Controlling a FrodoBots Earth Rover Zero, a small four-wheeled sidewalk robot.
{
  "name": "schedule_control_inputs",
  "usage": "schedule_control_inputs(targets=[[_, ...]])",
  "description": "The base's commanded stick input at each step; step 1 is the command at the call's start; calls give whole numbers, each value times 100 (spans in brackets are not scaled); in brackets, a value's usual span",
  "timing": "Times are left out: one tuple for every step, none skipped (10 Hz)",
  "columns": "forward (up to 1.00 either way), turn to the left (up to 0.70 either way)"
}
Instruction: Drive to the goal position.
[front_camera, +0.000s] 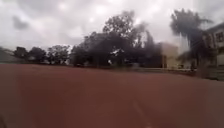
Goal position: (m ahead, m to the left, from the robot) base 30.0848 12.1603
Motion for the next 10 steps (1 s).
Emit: schedule_control_inputs(targets=[[100,0],[100,0],[100,0],[100,0],[100,0],[100,0],[100,0],[100,0],[100,0],[100,0]])
